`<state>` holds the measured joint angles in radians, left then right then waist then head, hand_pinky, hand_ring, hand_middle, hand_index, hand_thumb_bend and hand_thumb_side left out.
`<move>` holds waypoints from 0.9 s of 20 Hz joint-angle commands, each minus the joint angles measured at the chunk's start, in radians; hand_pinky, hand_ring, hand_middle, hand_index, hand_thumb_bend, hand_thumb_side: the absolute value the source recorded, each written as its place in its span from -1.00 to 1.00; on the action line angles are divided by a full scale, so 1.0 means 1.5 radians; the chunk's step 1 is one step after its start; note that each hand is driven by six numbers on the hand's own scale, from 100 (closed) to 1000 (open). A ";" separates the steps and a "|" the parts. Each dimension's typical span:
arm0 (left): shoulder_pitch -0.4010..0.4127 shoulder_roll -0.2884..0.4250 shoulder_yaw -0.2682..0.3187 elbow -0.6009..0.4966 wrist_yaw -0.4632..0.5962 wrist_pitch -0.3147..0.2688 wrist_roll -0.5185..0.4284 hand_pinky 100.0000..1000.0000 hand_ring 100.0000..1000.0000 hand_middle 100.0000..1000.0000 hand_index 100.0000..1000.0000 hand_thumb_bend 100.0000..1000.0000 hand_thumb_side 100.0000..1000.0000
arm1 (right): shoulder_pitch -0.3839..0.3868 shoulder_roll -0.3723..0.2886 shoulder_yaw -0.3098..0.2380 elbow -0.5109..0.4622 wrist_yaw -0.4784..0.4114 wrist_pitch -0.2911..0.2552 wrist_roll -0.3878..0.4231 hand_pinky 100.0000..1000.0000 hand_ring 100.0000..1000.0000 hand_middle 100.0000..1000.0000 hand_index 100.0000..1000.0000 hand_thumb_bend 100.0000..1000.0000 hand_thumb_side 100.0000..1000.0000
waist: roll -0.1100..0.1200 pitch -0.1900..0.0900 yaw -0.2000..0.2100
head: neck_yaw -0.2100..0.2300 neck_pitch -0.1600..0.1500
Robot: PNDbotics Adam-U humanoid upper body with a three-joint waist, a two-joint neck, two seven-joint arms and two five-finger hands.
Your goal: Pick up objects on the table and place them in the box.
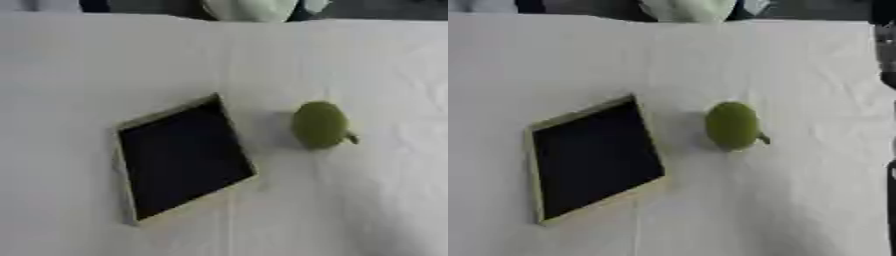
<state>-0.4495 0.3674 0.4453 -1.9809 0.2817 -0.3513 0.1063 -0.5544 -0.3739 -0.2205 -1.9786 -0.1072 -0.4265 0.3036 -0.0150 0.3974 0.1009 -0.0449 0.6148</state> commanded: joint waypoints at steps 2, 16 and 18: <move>-0.005 0.019 0.000 -0.013 0.001 0.000 -0.001 -0.11 0.27 0.14 0.25 -1.00 -0.18 | -0.007 -0.018 0.000 -0.014 0.001 -0.001 0.002 0.37 0.55 0.40 0.66 -1.00 -0.30 | 0.002 -0.017 0.000 | 0.001 -0.004; 0.000 0.028 0.004 -0.013 -0.004 0.002 0.001 -0.12 0.27 0.14 0.24 -1.00 -0.16 | 0.029 -0.125 0.006 -0.014 0.054 -0.037 -0.015 0.43 0.58 0.45 0.67 -1.00 -0.67 | -0.009 -0.019 0.000 | 0.020 -0.001; 0.001 0.032 0.005 -0.013 -0.006 0.002 0.001 -0.12 0.27 0.14 0.24 -1.00 -0.16 | 0.046 -0.173 0.019 -0.014 0.074 -0.050 -0.019 0.47 0.60 0.48 0.67 -1.00 -0.92 | -0.013 -0.019 -0.002 | 0.022 0.003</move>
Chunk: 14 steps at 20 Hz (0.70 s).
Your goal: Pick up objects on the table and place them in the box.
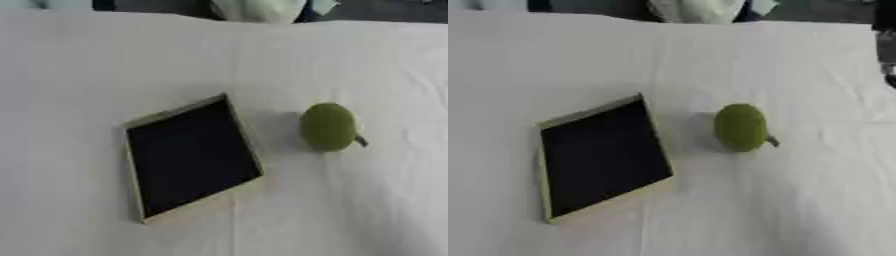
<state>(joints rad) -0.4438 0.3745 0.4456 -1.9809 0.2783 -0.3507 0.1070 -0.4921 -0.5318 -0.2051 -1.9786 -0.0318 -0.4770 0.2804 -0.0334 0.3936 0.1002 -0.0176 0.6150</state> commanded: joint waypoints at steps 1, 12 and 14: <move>-0.001 0.029 0.005 -0.013 -0.005 0.002 0.000 -0.12 0.27 0.14 0.24 -1.00 -0.16 | 0.012 -0.095 0.017 -0.013 0.037 -0.025 -0.006 0.48 0.60 0.49 0.67 -1.00 -0.99 | -0.002 -0.017 -0.002 | 0.004 0.004; 0.006 0.041 0.003 -0.013 -0.009 0.006 -0.005 -0.12 0.27 0.14 0.24 -1.00 -0.15 | 0.063 -0.319 0.122 0.039 0.194 -0.129 -0.078 0.64 0.68 0.63 0.71 -1.00 -0.92 | -0.016 -0.021 -0.007 | 0.001 0.002; 0.007 0.041 0.002 -0.013 -0.009 0.006 -0.008 -0.12 0.27 0.14 0.24 -1.00 -0.14 | 0.069 -0.344 0.143 0.043 0.217 -0.141 -0.083 0.65 0.69 0.65 0.72 -1.00 -0.83 | -0.017 -0.021 -0.006 | -0.001 0.001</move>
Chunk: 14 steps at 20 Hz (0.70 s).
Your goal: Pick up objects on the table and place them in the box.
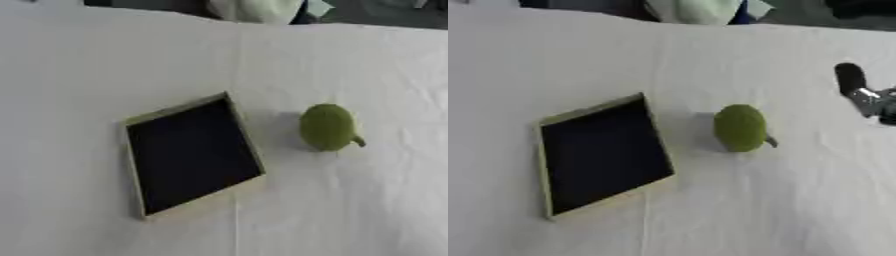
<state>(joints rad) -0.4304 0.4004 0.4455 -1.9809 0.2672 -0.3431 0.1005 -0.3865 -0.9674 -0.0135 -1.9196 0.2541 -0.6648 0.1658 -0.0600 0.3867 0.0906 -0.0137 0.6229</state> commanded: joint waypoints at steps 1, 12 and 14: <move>-0.002 0.024 0.002 -0.013 -0.001 0.001 -0.004 -0.12 0.28 0.14 0.24 -1.00 -0.14 | 0.001 -0.062 0.026 0.005 0.036 -0.021 -0.007 0.66 0.70 0.66 0.73 -1.00 -0.75 | 0.000 -0.017 0.001 | -0.005 -0.004; -0.004 0.021 -0.003 -0.013 0.004 0.004 -0.013 -0.13 0.28 0.15 0.24 -1.00 -0.13 | -0.033 -0.061 0.113 0.024 0.045 -0.024 0.049 0.68 0.78 0.72 0.82 -1.00 -0.31 | 0.000 -0.017 0.009 | -0.015 -0.005; -0.004 0.020 -0.003 -0.013 0.005 0.004 -0.014 -0.13 0.28 0.15 0.24 -1.00 -0.13 | -0.046 -0.052 0.122 0.032 0.043 -0.009 0.063 0.68 0.80 0.74 0.87 -1.00 -0.34 | 0.001 -0.017 0.010 | -0.017 -0.006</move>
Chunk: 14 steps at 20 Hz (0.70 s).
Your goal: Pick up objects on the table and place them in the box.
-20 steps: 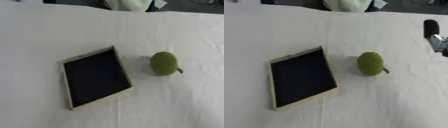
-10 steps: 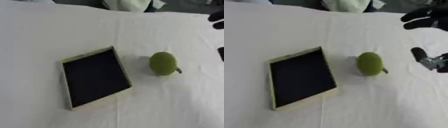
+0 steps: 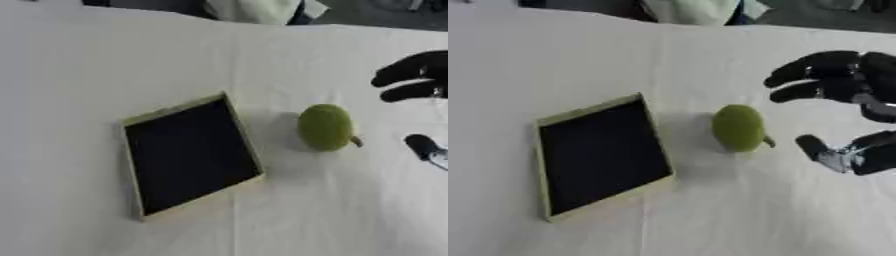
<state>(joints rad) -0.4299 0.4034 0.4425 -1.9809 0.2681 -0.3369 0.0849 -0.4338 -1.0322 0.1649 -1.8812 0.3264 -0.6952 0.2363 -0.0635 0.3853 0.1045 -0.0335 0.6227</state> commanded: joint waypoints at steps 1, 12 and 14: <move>-0.004 0.018 -0.002 -0.013 0.004 0.000 -0.004 -0.13 0.28 0.15 0.24 -1.00 -0.13 | -0.022 -0.004 0.008 0.011 -0.004 0.021 0.025 0.69 0.80 0.74 0.89 -1.00 -0.38 | 0.003 -0.016 0.001 | -0.005 -0.006; -0.003 0.016 -0.004 -0.010 0.008 0.000 -0.010 -0.13 0.28 0.15 0.24 -1.00 -0.12 | -0.108 0.043 0.051 0.045 -0.054 0.154 0.197 0.77 0.89 0.73 0.95 -1.00 -1.00 | 0.004 -0.019 0.004 | -0.011 -0.004; -0.003 0.016 -0.005 -0.010 0.009 0.000 -0.011 -0.13 0.28 0.15 0.24 -1.00 -0.12 | -0.127 0.044 0.056 0.048 -0.065 0.185 0.231 0.80 0.90 0.74 0.95 -0.97 -1.00 | 0.004 -0.019 0.004 | -0.011 -0.003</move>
<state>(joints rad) -0.4299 0.4033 0.4358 -1.9808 0.2742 -0.3354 0.0721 -0.6087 -0.9461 0.2545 -1.8104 0.2482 -0.4428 0.5507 -0.0624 0.3811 0.1103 -0.0469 0.6227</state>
